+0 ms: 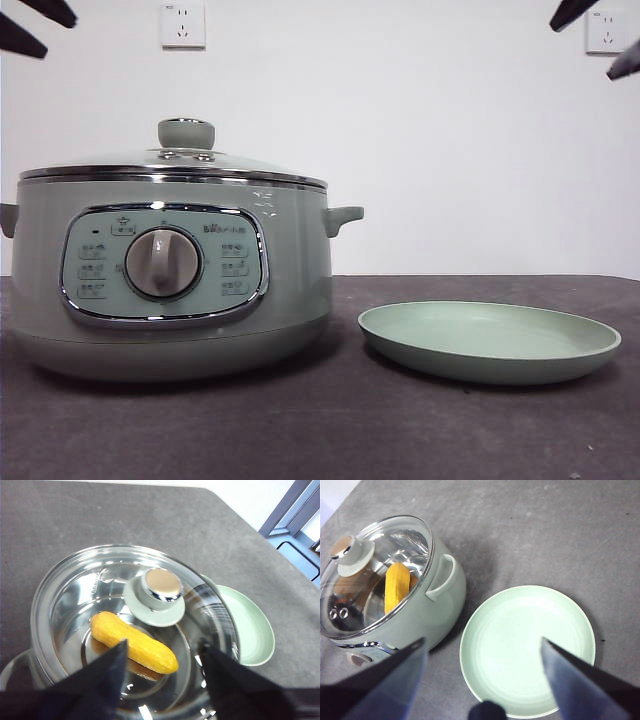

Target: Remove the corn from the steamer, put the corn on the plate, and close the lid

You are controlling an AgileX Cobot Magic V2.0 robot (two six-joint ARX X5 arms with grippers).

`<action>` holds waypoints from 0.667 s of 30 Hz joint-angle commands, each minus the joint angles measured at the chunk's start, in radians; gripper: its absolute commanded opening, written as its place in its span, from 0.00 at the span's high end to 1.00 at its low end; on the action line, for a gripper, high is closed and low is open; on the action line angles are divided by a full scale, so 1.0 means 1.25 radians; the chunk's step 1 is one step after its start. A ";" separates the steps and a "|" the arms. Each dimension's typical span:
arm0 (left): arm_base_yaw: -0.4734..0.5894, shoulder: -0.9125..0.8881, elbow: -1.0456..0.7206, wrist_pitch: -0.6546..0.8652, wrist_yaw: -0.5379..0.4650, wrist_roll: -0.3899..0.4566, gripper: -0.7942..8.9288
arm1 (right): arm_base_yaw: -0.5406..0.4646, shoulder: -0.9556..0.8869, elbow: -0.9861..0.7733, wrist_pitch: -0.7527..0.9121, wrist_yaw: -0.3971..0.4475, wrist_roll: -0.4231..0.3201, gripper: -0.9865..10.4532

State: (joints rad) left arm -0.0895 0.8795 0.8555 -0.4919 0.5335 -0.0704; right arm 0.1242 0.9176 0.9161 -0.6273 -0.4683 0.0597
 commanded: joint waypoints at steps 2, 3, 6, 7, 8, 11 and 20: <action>-0.031 0.079 0.057 0.003 -0.039 0.015 0.50 | 0.001 0.004 0.003 0.004 0.002 -0.001 0.55; -0.040 0.099 0.073 0.002 -0.046 0.015 0.50 | 0.001 0.004 0.003 0.004 0.002 -0.001 0.55; -0.077 0.168 0.132 -0.003 -0.066 0.016 0.50 | 0.001 0.004 0.003 0.004 0.002 -0.001 0.55; -0.094 0.194 0.154 -0.005 -0.080 0.017 0.50 | 0.001 0.004 0.003 0.003 0.002 -0.001 0.55; -0.105 0.210 0.168 -0.005 -0.092 0.019 0.50 | 0.001 0.004 0.003 0.003 0.002 -0.001 0.55; -0.148 0.275 0.217 -0.015 -0.137 0.031 0.50 | 0.001 0.004 0.003 0.003 0.002 -0.001 0.55; -0.227 0.405 0.272 -0.023 -0.263 0.061 0.50 | 0.001 0.004 0.003 0.003 0.002 -0.001 0.55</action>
State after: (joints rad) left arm -0.3664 1.3758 1.1950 -0.5190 0.2134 -0.0139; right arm 0.1242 0.9218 0.9161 -0.6281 -0.4679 0.0597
